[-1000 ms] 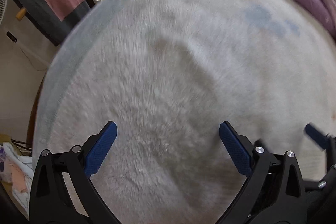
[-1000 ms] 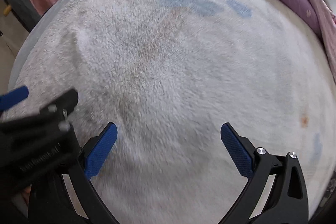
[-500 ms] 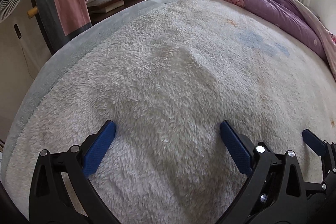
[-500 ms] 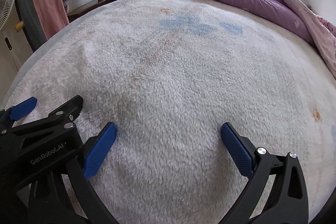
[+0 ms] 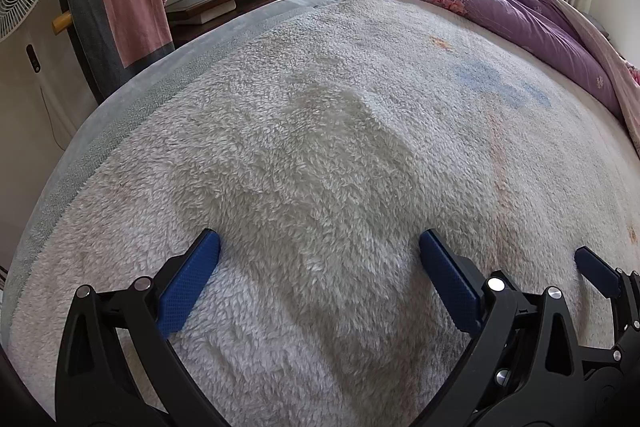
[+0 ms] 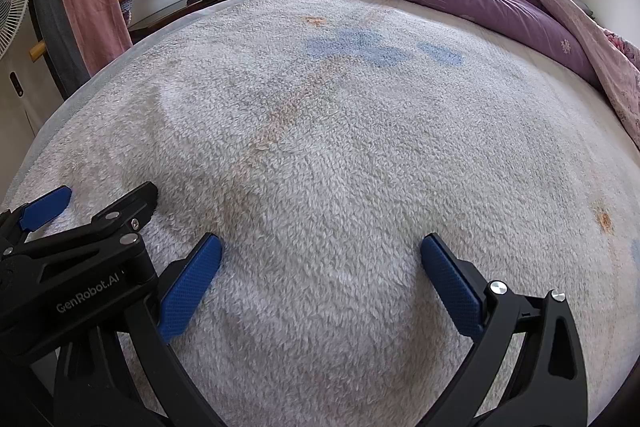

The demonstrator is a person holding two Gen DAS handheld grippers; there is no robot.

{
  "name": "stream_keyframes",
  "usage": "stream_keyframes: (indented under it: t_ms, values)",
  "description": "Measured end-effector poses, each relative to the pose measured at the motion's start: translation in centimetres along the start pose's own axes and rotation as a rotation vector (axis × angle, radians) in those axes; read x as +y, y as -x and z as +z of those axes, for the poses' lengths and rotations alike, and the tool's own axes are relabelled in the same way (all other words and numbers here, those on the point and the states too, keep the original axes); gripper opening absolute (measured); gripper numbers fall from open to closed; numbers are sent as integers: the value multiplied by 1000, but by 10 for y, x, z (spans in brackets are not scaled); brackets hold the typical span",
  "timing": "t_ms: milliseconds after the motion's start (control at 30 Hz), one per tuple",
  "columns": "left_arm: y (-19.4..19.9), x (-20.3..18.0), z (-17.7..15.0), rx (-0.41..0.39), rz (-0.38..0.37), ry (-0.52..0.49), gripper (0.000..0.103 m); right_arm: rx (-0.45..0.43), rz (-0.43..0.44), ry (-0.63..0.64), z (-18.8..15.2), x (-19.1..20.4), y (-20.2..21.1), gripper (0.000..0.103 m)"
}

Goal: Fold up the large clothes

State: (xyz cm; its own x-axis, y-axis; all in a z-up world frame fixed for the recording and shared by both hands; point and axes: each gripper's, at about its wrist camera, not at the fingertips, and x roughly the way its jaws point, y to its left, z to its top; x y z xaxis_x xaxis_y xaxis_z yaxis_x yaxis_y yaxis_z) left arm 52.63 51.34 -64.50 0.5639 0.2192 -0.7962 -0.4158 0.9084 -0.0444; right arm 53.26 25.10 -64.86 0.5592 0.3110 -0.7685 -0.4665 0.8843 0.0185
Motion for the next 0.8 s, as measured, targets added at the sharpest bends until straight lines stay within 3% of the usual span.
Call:
stream_keyframes:
  t_ms: [800]
  values:
    - [2, 1, -2, -1, 1, 2, 98, 0, 0, 0, -1, 0, 0, 96]
